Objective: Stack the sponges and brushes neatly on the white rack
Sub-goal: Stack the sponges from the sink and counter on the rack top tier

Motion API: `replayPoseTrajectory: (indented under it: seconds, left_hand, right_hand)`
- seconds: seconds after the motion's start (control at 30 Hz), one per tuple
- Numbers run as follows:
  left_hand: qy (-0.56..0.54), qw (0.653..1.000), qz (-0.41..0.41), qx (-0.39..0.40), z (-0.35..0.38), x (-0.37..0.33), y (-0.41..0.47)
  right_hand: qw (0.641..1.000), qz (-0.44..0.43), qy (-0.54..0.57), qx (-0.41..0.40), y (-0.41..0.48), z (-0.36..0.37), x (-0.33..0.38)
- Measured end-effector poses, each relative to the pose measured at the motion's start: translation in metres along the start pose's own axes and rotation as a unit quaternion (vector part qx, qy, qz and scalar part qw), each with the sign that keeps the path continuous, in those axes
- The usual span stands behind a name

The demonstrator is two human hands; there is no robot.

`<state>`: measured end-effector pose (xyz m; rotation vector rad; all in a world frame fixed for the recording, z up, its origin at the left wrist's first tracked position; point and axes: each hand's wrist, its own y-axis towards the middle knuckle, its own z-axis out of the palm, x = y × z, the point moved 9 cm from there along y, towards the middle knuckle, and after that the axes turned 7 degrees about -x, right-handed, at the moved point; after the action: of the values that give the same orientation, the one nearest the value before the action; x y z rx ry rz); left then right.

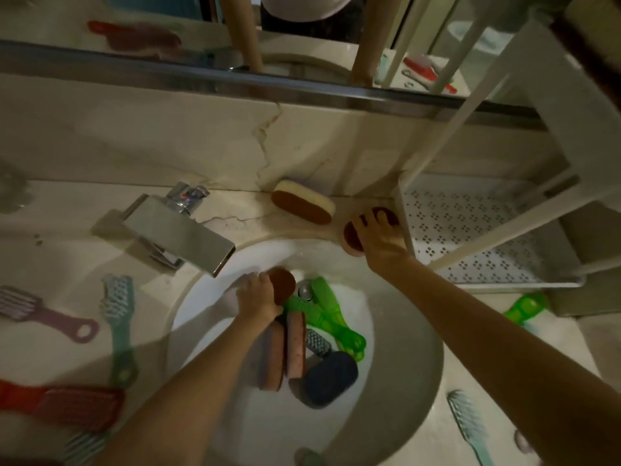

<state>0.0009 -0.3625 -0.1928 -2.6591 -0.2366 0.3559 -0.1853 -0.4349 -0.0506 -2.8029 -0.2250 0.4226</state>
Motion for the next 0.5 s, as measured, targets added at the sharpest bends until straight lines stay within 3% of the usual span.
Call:
replayPoseTrajectory:
  seconds: [0.13,0.4,0.5]
  left_hand:
    - [0.022,1.0,0.004,-0.014,-0.001,0.001,0.002]
    - [-0.022,0.995,-0.019,-0.098,-0.013,0.01,-0.02]
    - [-0.059,0.992,-0.004,-0.111,-0.023,0.003,-0.032]
  right_hand:
    - [1.0,0.002,0.003,-0.022,0.001,-0.008,0.0]
    - [0.988,-0.022,0.038,-0.146,-0.034,-0.042,0.012]
    - [0.986,-0.024,0.09,-0.136,-0.048,-0.045,0.017]
